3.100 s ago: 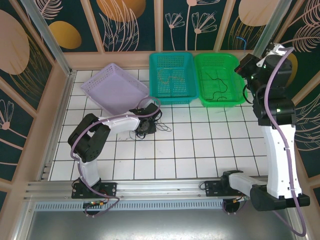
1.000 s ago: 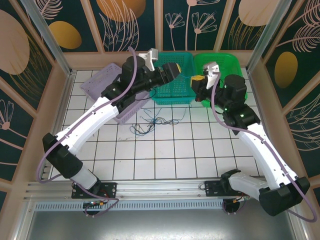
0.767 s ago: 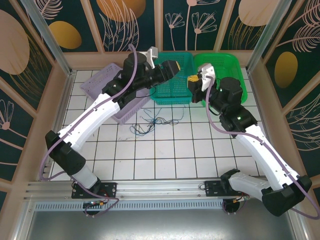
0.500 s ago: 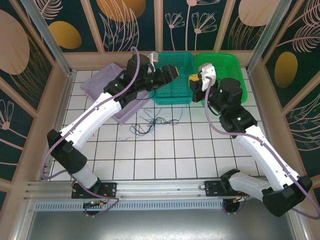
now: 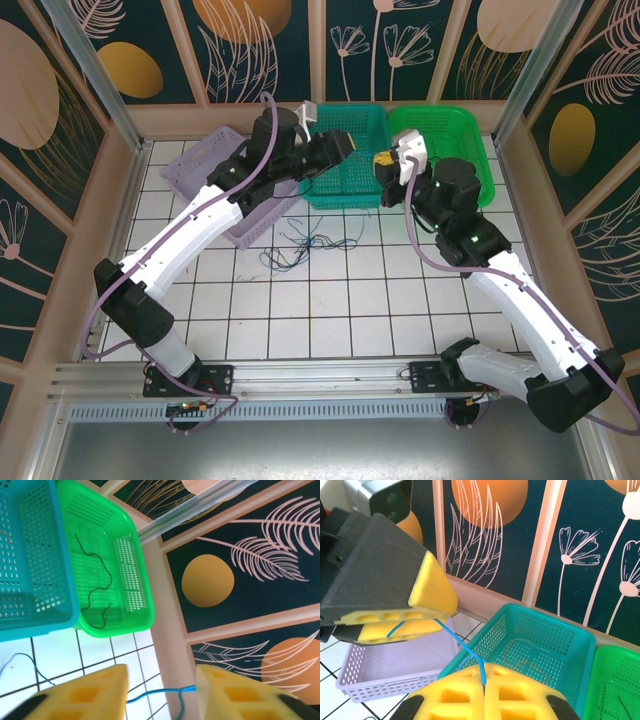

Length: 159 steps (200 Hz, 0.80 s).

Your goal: Untangle the cables

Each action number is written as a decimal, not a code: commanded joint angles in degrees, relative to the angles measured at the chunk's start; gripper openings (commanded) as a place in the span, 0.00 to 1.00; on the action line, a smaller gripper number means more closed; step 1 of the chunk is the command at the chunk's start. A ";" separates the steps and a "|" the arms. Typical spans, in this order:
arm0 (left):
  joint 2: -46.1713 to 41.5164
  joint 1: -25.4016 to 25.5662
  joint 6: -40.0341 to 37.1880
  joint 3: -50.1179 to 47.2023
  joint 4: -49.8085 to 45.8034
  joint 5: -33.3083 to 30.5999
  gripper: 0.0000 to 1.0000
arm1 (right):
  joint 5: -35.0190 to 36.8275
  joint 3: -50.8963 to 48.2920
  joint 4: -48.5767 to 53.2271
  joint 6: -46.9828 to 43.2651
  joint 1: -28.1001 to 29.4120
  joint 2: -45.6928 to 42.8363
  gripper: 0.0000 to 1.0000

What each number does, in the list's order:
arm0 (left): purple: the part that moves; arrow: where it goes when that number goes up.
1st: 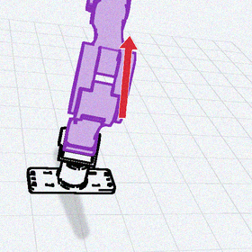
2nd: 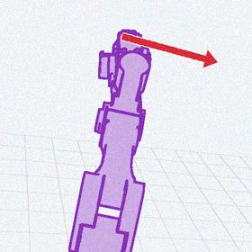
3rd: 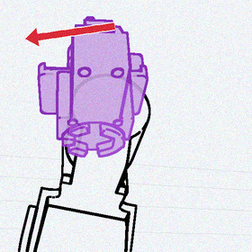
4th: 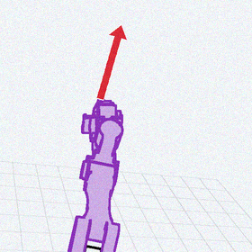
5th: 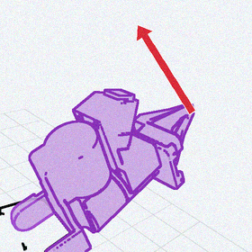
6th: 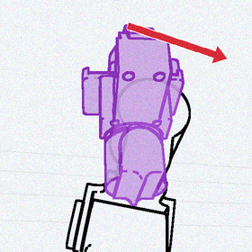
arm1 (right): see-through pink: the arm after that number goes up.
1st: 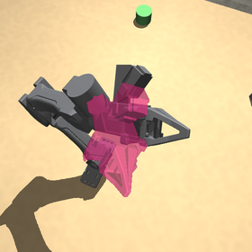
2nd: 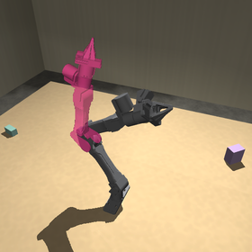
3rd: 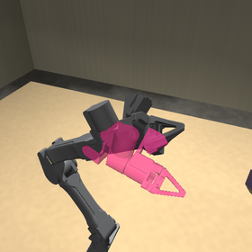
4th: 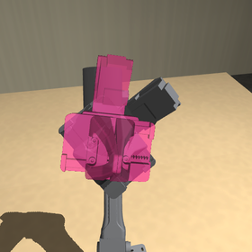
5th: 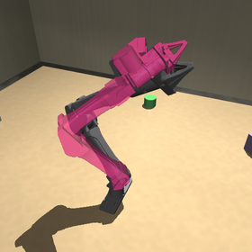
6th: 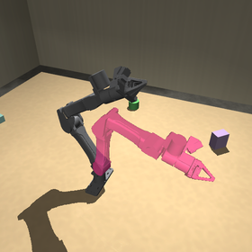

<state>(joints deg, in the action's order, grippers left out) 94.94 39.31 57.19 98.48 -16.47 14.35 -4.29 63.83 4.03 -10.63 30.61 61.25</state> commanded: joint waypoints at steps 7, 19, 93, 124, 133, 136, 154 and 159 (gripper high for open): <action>-1.06 -0.13 -0.50 0.22 1.66 -0.18 0.22 | 0.61 -0.99 -2.66 -0.68 1.18 0.21 0.00; -1.24 -0.19 -1.01 0.60 1.06 -0.96 0.11 | 0.43 -1.15 -2.61 -0.97 1.55 0.23 0.00; 2.18 -2.73 -3.81 8.69 -3.73 0.63 0.00 | 3.58 -3.57 0.51 -9.41 4.51 -1.08 0.00; 3.69 -3.35 -6.65 12.60 -5.98 1.41 0.00 | 6.88 -6.60 1.08 -15.99 8.14 -3.57 0.39; 5.12 -3.42 -7.80 14.00 -6.19 2.33 0.00 | 8.35 -7.99 -0.08 -15.98 8.56 -5.10 0.53; 5.36 -3.42 -8.18 14.56 -6.13 2.74 0.00 | 8.64 -8.26 -0.68 -15.67 8.59 -5.73 0.56; 6.71 -3.46 -10.70 17.34 -6.70 4.96 0.00 | 8.49 -9.64 -3.48 -11.98 8.31 -9.12 0.73; 7.12 -3.44 -11.57 17.84 -6.88 5.51 0.00 | 8.12 -9.32 -3.58 -10.17 8.08 -9.58 0.75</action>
<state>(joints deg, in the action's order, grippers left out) 100.31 36.03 50.98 112.18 -22.13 16.38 1.72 54.92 4.25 -23.70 38.92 56.27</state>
